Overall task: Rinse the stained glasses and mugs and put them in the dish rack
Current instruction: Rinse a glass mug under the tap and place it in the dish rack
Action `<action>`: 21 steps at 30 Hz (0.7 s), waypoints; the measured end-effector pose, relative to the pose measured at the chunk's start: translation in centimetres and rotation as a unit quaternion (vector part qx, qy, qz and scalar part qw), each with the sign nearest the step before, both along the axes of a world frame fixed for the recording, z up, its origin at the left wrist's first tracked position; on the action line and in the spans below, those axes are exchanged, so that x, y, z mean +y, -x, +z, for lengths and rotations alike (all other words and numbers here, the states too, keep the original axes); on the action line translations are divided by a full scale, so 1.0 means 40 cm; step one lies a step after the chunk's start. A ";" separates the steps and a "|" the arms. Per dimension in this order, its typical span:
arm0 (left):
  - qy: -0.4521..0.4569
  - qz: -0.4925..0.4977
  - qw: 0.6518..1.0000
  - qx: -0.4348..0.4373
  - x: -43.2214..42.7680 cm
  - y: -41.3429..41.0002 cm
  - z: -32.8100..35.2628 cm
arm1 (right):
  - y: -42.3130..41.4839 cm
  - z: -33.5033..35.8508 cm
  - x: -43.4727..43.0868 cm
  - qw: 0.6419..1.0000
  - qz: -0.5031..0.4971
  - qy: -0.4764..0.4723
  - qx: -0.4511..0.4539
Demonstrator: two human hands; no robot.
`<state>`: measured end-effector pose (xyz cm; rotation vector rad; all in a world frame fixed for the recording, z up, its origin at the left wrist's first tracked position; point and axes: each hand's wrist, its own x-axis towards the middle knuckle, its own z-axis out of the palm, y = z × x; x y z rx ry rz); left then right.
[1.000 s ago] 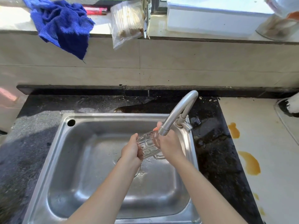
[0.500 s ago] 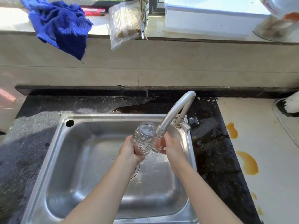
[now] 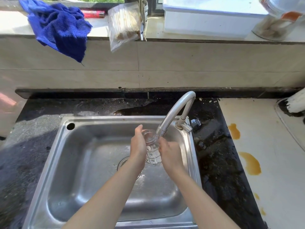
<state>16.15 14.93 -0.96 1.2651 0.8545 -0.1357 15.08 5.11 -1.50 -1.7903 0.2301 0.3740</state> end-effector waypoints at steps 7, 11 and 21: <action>-0.063 -0.190 0.971 -0.131 -0.029 0.005 0.032 | -0.018 0.026 -0.097 0.984 -0.060 -0.148 0.079; -0.002 -0.202 0.975 -0.096 -0.031 -0.008 0.045 | -0.019 0.034 -0.121 0.984 -0.056 -0.154 0.074; -0.190 -0.088 0.961 -0.183 -0.077 0.019 0.037 | -0.004 0.063 -0.074 0.995 -0.082 -0.042 -0.039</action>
